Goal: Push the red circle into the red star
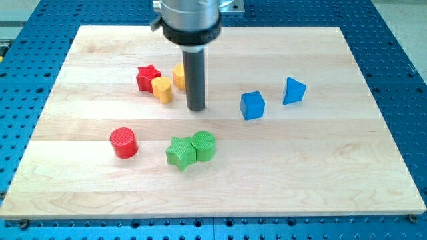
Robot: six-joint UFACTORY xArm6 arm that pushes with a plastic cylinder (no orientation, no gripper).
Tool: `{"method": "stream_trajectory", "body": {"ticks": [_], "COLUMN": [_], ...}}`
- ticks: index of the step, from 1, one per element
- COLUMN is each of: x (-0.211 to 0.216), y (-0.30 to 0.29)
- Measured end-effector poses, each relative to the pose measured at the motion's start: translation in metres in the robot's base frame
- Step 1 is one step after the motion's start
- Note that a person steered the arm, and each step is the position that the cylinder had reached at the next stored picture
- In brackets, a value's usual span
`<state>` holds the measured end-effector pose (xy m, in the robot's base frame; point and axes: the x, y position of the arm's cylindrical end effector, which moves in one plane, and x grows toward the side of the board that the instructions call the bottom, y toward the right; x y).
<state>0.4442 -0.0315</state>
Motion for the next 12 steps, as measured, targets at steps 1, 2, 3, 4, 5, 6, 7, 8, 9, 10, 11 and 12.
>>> {"method": "stream_trajectory", "body": {"ticks": [1,2,3,4,5,6,7,8,9,10,11,12], "x": [0.065,0.114,0.098,0.032,0.080,0.036,0.024,0.065,0.020,0.012,0.010,-0.019], "y": [-0.059,-0.076,-0.101,-0.095,-0.103,-0.117,-0.116,-0.201,-0.159,-0.106,-0.135,-0.115]}}
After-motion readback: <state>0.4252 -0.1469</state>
